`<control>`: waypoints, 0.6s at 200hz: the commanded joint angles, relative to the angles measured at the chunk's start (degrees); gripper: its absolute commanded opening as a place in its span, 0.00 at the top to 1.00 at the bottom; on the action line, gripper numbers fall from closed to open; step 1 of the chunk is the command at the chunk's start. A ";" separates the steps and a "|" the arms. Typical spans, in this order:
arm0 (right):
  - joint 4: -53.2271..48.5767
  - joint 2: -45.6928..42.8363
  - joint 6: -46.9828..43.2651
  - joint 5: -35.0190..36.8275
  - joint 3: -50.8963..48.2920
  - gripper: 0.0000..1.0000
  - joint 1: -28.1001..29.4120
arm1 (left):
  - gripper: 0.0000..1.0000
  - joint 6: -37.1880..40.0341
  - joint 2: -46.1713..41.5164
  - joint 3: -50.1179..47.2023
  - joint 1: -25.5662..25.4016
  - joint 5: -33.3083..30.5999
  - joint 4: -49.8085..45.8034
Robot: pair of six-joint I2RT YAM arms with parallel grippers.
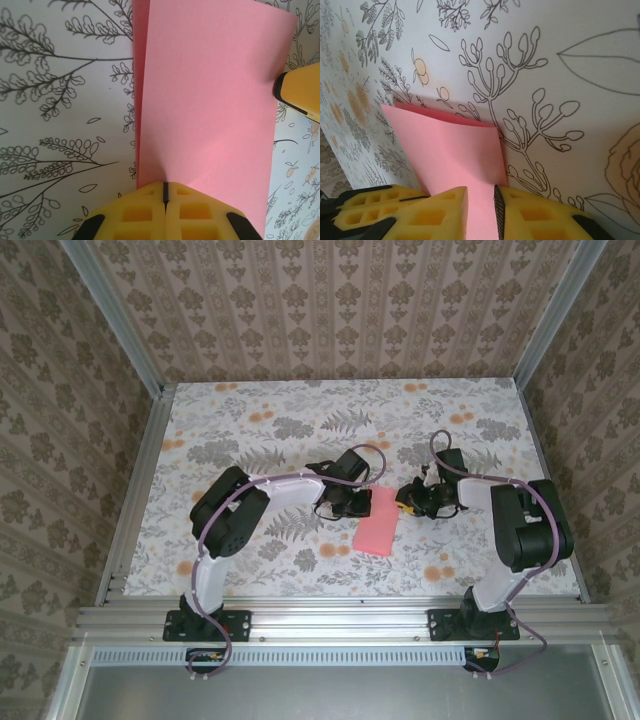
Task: Fold a paper plane with a square sheet of paper (pick it up from the middle)
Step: Fold the square sheet of paper in half at the center of the table.
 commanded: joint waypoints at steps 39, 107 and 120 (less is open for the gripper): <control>0.72 -8.15 1.99 -3.91 -4.91 0.73 2.76 | 1.00 1.15 2.13 -2.42 -1.31 -2.19 -8.53; -0.68 -5.08 1.04 2.46 -8.38 0.75 4.86 | 1.00 1.21 2.05 -2.73 -1.27 -2.27 -8.50; -0.92 -7.18 1.14 0.77 -8.61 0.75 4.92 | 1.00 1.27 2.01 -2.62 -1.28 -2.27 -8.58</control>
